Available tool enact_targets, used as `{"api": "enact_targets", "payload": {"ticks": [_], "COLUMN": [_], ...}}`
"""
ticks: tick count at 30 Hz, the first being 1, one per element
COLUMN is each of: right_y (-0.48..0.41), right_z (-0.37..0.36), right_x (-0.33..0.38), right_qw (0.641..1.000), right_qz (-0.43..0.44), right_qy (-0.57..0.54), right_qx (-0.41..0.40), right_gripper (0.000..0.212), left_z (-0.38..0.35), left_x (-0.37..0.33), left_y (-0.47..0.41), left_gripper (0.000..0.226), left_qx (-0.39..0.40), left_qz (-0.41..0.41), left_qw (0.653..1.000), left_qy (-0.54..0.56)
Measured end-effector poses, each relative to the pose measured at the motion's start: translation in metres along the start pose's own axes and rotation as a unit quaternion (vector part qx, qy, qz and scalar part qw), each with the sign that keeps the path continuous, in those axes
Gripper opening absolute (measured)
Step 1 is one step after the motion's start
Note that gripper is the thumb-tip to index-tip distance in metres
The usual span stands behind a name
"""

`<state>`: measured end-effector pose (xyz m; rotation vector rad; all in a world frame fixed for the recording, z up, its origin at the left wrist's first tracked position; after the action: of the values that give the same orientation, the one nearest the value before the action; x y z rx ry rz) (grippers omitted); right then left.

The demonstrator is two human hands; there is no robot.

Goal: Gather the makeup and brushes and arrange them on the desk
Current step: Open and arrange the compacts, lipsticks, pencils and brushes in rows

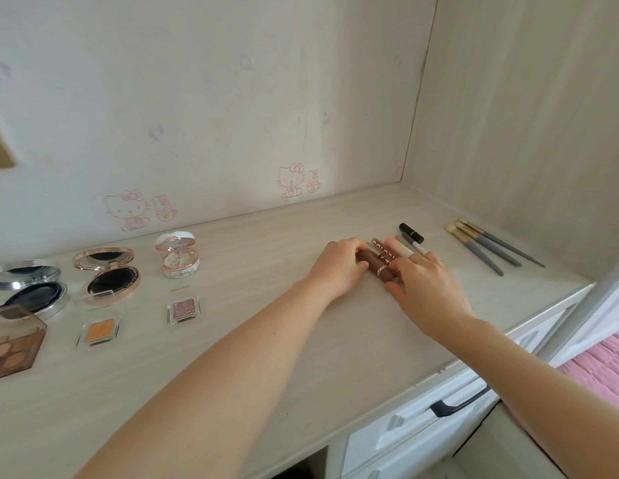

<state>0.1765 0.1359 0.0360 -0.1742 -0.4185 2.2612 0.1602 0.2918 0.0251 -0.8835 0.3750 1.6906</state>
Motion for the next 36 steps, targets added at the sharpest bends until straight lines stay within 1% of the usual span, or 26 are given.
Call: {"api": "enact_targets", "payload": {"ticks": [3, 8, 11, 14, 20, 23, 29, 31, 36], "right_y": [0.004, 0.013, 0.02, 0.028, 0.039, 0.044, 0.054, 0.056, 0.059], "right_z": [-0.001, 0.003, 0.009, 0.015, 0.02, 0.022, 0.034, 0.038, 0.046], "right_x": [-0.001, 0.002, 0.009, 0.019, 0.041, 0.058, 0.105, 0.12, 0.15], "right_qw": [1.0, 1.0, 0.998, 0.996, 0.988, 0.984, 0.973, 0.966, 0.953], "right_qz": [-0.004, -0.012, -0.009, 0.007, 0.032, 0.038, 0.058, 0.05, 0.031], "right_qy": [0.001, -0.024, -0.058, -0.082, -0.145, -0.173, -0.222, -0.25, -0.301], "right_qx": [-0.005, -0.007, -0.016, -0.031, -0.039, -0.022, -0.034, -0.031, -0.023], "right_gripper": [0.02, 0.025, 0.026, 0.024, 0.022, 0.018, 0.014, 0.013, 0.007], "left_z": [0.004, 0.017, 0.029, 0.044, 0.075, 0.091, 0.116, 0.12, 0.124], "left_x": [0.004, 0.006, 0.007, 0.01, 0.017, 0.024, 0.028, 0.03, 0.034], "left_y": [0.005, 0.022, 0.037, 0.056, 0.099, 0.122, 0.159, 0.17, 0.191], "left_gripper": [0.035, 0.036, 0.027, 0.016, 0.012, 0.009, 0.011, 0.014, 0.016], "left_qx": [-0.018, -0.021, -0.009, 0.015, 0.02, -0.002, -0.049, -0.063, -0.132], "left_qz": [-0.002, -0.027, -0.03, -0.027, -0.016, 0.014, 0.092, 0.115, 0.159], "left_qw": [1.0, 0.999, 0.999, 0.999, 0.999, 0.994, 0.949, 0.925, 0.862], "left_qy": [-0.001, -0.031, -0.035, -0.018, 0.036, 0.11, 0.297, 0.356, 0.464]}}
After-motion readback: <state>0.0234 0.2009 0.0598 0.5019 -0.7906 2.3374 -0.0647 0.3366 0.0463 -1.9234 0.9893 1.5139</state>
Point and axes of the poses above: each hand's wrist, its own y-axis away from the middle knuckle, its own z-axis out of the back of the hand, x = y × z, the point moved 3 cm from there along -y, towards the middle knuckle, and after that the axes turned 7 degrees about y, right-handed, at the moved point
